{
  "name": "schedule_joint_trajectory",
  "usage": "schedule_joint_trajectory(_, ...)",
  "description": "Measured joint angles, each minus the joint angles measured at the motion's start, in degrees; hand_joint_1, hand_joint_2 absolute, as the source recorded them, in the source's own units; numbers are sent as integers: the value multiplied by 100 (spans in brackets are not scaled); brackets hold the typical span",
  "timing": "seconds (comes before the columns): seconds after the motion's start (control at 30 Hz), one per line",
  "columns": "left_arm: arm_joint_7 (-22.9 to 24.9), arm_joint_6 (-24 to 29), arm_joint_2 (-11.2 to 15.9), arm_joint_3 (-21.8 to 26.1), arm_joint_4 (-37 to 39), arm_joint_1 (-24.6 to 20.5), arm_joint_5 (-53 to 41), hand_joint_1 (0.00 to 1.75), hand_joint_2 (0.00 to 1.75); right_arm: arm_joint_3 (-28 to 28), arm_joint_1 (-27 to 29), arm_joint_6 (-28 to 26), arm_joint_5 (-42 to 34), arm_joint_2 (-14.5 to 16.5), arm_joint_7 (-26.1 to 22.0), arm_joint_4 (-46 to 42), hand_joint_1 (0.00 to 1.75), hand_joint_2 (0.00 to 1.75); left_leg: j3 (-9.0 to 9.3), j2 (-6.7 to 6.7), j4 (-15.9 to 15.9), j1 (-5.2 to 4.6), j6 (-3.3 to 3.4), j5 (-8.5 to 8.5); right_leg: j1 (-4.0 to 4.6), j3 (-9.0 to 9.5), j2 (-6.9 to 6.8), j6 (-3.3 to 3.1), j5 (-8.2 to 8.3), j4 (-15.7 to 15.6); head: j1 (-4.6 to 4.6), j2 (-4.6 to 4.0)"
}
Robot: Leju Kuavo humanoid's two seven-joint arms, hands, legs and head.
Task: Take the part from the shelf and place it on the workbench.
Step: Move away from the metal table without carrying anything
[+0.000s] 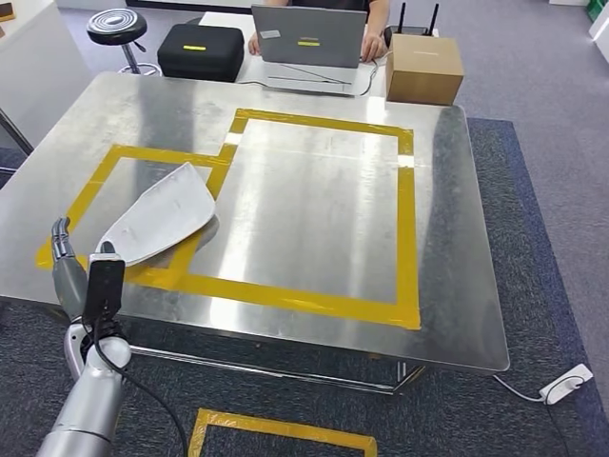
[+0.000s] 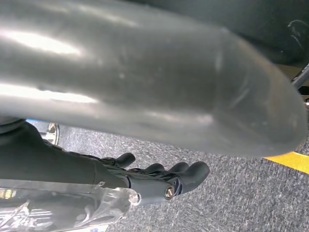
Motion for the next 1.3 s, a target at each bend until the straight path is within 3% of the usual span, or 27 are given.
schedule_joint_trajectory(0.07, 0, -19, 1, 0, -5, 0, 27, 0, 0, -1, 0, -1, -1, 0, -2, 0, 0, 0, 0, 0, 0, 0, 0, 0, 0, 1, 0, 0, 0, 0, -1, 1)
schedule_joint_trajectory(0.23, -88, -673, -59, 175, -100, 248, 1061, 0, 0, -11, 5, -61, -38, -1, -46, 0, 0, 0, 19, 3, -23, -30, 98, -34, -36, 18, 13, 68, 0, -35, -5, 1)
schedule_joint_trajectory(0.3, -162, -779, -129, 290, -171, 416, 1251, 0, 0, -19, 16, -70, -41, -3, -59, 0, 0, 0, 68, 15, -100, 2, 132, 2, -33, -34, -11, 104, -104, 89, 11, 1)
schedule_joint_trajectory(0.33, -180, -798, -156, 326, -192, 461, 1274, 0, 0, -23, 18, -72, -43, -4, -61, 0, 0, 0, 91, 19, -135, 23, 148, 20, -38, -133, -35, 126, -242, 310, 32, 1)
schedule_joint_trajectory(0.4, -193, -820, -180, 387, -213, 526, 1296, 0, 0, -32, 16, -76, -46, -5, -62, 0, 0, 0, 108, 18, -147, 31, 160, 17, -73, -491, -78, 169, -619, 1061, 66, 2)
schedule_joint_trajectory(0.43, -195, -827, -187, 416, -216, 558, 1302, 0, 0, -34, 15, -79, -48, -5, -62, 0, 0, 0, 112, 18, -146, 33, 155, 10, -93, -671, -90, 191, -742, 1414, 72, 2)
schedule_joint_trajectory(0.47, -195, -832, -195, 438, -218, 588, 1305, 0, 0, -37, 17, -82, -48, -7, -62, 0, 0, 0, 119, 17, -145, 37, 144, 0, -111, -777, -97, 212, -761, 1606, 70, 2)
schedule_joint_trajectory(0.5, -195, -835, -205, 451, -218, 612, 1306, 0, 0, -38, 20, -85, -48, -9, -62, 0, 0, 0, 130, 15, -143, 46, 127, -11, -128, -767, -102, 231, -657, 1565, 72, 2)
schedule_joint_trajectory(0.53, -195, -839, -216, 458, -218, 630, 1307, 0, 0, -40, 20, -86, -48, -11, -62, 0, 0, 0, 149, 14, -142, 61, 102, -26, -148, -632, -109, 249, -457, 1283, 72, 2)
schedule_joint_trajectory(0.6, -195, -841, -227, 472, -222, 647, 1307, 0, 0, -42, 14, -87, -48, -16, -62, 0, 0, 0, 189, 10, -133, 85, 25, -63, -174, -200, -125, 275, -87, 475, 82, 1)
schedule_joint_trajectory(0.67, -198, -841, -228, 497, -238, 650, 1306, 0, 0, -44, 11, -86, -48, -16, -63, 0, 0, 0, 213, 7, -117, 84, -63, -87, -168, 39, -107, 218, 3, 67, 93, -1)
schedule_joint_trajectory(0.8, -201, -841, -244, 534, -262, 653, 1306, 0, 0, -49, 11, -85, -48, -16, -63, 0, 0, 0, 198, 3, -55, 96, -203, -160, -155, 24, -69, -5, -40, 49, 69, 1)
schedule_joint_trajectory(0.87, -201, -841, -250, 543, -274, 654, 1306, 0, 0, -51, 13, -86, -46, -16, -64, 0, 0, 0, -28, 4, 438, 94, -234, -470, -162, 25, -69, -75, -30, 37, 31, 1)
schedule_joint_trajectory(0.93, -201, -840, -249, 551, -279, 670, 1306, 0, 0, -52, 17, -86, -46, -17, -64, 0, 0, 0, -426, 4, 1261, 87, -242, -835, -146, 22, -68, -107, -37, 37, 5, 1)
schedule_joint_trajectory(0.97, -201, -840, -249, 554, -279, 682, 1306, 0, 0, -52, 20, -85, -46, -17, -64, 0, 0, 0, -564, 4, 1530, 86, -238, -888, -137, 24, -67, -113, -41, 38, 3, 1)
schedule_joint_trajectory(1.0, -201, -840, -249, 554, -279, 691, 1306, 0, 0, -52, 22, -85, -45, -17, -64, 0, 0, 0, -609, 4, 1598, 86, -227, -825, -131, 27, -63, -116, -44, 38, 2, 1)
schedule_joint_trajectory(1.03, -201, -839, -249, 555, -279, 696, 1307, 0, 0, -52, 20, -85, -45, -17, -64, 0, 0, 0, -534, 4, 1420, 86, -212, -652, -128, 34, -58, -115, -46, 38, 1, 1)
schedule_joint_trajectory(1.1, -201, -840, -249, 555, -283, 695, 1306, 0, 0, -52, 16, -85, -43, -16, -64, 0, 0, 0, -150, 3, 651, 81, -175, -252, -119, 48, -46, -93, -60, 41, -4, 1)
schedule_joint_trajectory(1.13, -201, -840, -250, 555, -287, 694, 1306, 0, 0, -52, 14, -85, -42, -16, -64, 0, 0, 0, 28, 2, 307, 75, -161, -134, -110, 47, -39, -71, -67, 43, -4, 0)
schedule_joint_trajectory(1.2, -201, -839, -251, 555, -294, 695, 1307, 0, 0, -52, 15, -85, -42, -17, -64, 0, 0, 0, 183, -1, -16, 58, -127, -110, -95, 43, -26, -5, -73, 43, -3, 1)
schedule_joint_trajectory(1.3, -202, -839, -263, 555, -304, 697, 1307, 0, 0, -52, 17, -85, -42, -17, -64, 0, 0, 0, 180, 1, -66, 63, -22, -120, -108, 27, -44, 105, -123, 75, 9, 1)
